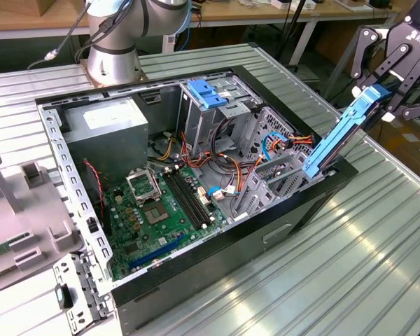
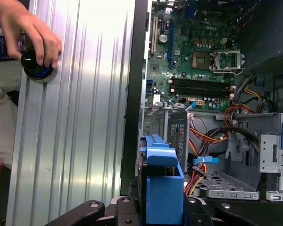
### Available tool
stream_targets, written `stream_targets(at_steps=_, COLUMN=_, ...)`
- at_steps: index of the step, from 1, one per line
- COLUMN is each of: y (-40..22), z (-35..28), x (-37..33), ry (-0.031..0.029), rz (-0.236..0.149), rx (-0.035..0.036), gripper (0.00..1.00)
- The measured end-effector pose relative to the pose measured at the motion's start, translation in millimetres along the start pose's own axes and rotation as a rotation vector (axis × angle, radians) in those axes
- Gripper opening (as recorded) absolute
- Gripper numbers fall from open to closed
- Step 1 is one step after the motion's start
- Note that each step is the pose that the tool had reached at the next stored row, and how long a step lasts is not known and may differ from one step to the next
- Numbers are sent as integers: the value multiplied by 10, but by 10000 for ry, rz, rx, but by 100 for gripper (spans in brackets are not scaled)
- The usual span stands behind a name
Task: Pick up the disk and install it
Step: 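Insert the disk into the insertion slot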
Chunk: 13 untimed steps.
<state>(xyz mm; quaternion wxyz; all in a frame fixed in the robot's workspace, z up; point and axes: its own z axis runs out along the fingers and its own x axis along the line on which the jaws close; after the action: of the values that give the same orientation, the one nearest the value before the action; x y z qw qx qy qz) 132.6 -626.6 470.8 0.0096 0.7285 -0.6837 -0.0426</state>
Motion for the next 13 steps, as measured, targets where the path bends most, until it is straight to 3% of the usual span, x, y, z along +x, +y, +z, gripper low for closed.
stream_targets(at_steps=10, y=68, z=24, x=-62, ry=-14, rz=193, rx=9, gripper=36)
stream_targets(at_steps=13, y=146, z=45, x=-78, ry=-26, rz=343, rx=17, gripper=36)
